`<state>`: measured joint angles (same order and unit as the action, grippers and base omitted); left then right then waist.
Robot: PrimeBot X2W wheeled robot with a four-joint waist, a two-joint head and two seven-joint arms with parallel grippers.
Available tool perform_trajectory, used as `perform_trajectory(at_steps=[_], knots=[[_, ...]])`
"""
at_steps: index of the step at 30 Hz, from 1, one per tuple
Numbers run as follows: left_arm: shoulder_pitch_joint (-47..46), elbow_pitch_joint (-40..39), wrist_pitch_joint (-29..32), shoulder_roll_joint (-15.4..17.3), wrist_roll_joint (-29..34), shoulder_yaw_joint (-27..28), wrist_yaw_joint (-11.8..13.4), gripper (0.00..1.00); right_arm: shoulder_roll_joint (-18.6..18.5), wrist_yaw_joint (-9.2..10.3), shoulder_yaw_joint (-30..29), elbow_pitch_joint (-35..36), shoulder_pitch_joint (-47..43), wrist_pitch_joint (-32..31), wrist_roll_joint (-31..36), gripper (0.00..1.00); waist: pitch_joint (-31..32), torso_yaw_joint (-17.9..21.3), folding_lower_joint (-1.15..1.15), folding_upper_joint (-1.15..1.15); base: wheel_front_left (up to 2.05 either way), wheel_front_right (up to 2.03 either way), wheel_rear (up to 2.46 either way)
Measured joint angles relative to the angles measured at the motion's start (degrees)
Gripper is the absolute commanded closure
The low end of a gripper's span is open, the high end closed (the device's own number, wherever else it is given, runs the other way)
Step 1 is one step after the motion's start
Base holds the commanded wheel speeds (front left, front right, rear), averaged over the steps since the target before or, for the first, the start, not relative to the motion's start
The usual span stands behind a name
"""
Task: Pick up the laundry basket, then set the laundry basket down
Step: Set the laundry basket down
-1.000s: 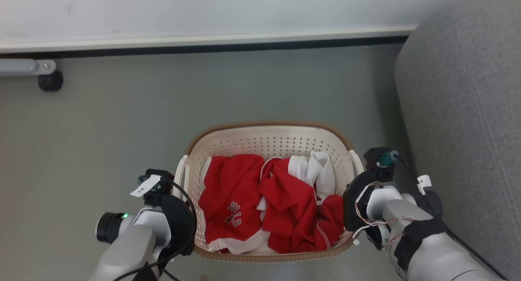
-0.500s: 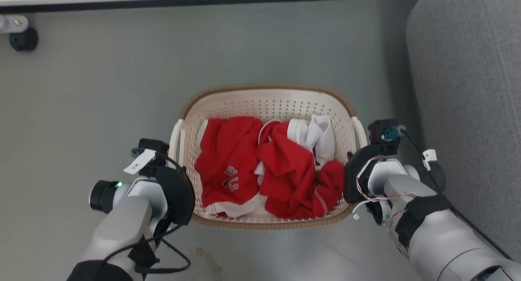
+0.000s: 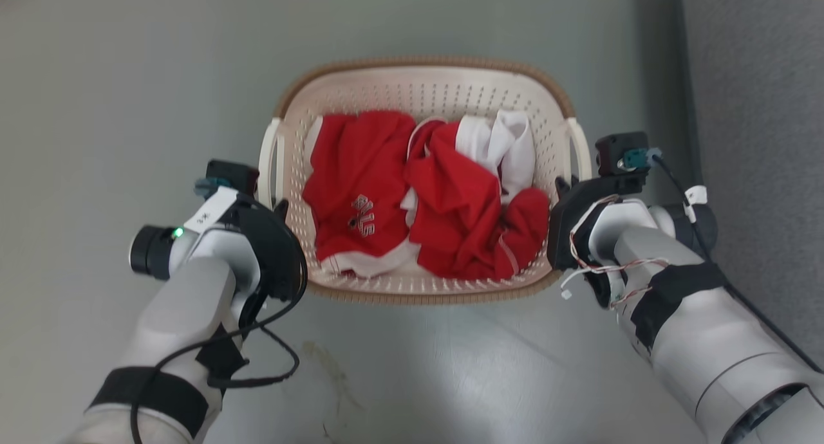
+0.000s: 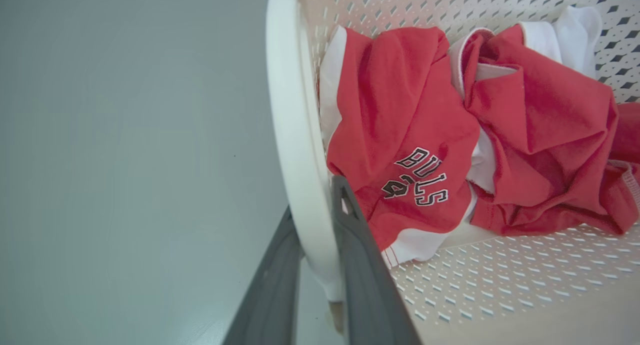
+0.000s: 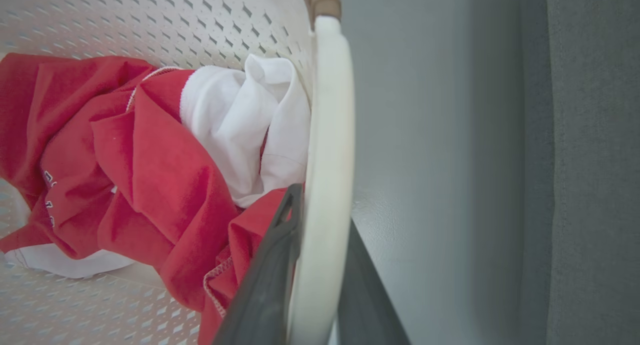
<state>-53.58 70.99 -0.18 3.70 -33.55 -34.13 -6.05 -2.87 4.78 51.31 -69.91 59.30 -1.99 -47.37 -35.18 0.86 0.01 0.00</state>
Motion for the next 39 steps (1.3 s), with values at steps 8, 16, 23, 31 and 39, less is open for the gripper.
perform_trajectory(at_steps=[8,16,23,31,39], knots=[[-3.3,-0.4,-2.1,0.0,1.2,0.0,0.5,1.00,-0.4,0.00,-0.4,-0.4,2.8,2.8,0.5,1.00,-5.4,-0.2,0.00,0.00,0.00,0.00,0.00],[-5.3,-0.5,-4.5,-0.1,1.5,0.0,1.1,1.00,-0.7,0.00,-0.5,-0.7,4.0,5.7,0.7,1.00,-9.6,-0.6,0.00,0.00,0.00,0.00,0.00],[-7.2,-0.6,-7.0,-0.2,1.7,0.0,1.9,1.00,-1.0,0.00,-0.6,-0.8,6.0,8.0,1.0,1.00,-12.3,-1.1,0.00,0.00,0.00,0.00,0.00],[-7.5,-0.4,-9.6,-0.4,1.8,0.0,2.5,1.00,-1.0,0.00,-0.5,-1.1,6.3,10.3,1.3,1.00,-13.8,-1.7,-0.02,0.00,0.00,0.00,0.00],[-8.5,0.0,-10.8,-0.5,1.9,0.0,2.5,1.00,-1.1,0.00,-0.4,-1.4,7.1,11.8,1.5,1.00,-14.9,-2.0,-0.02,0.00,0.00,0.00,0.00]])
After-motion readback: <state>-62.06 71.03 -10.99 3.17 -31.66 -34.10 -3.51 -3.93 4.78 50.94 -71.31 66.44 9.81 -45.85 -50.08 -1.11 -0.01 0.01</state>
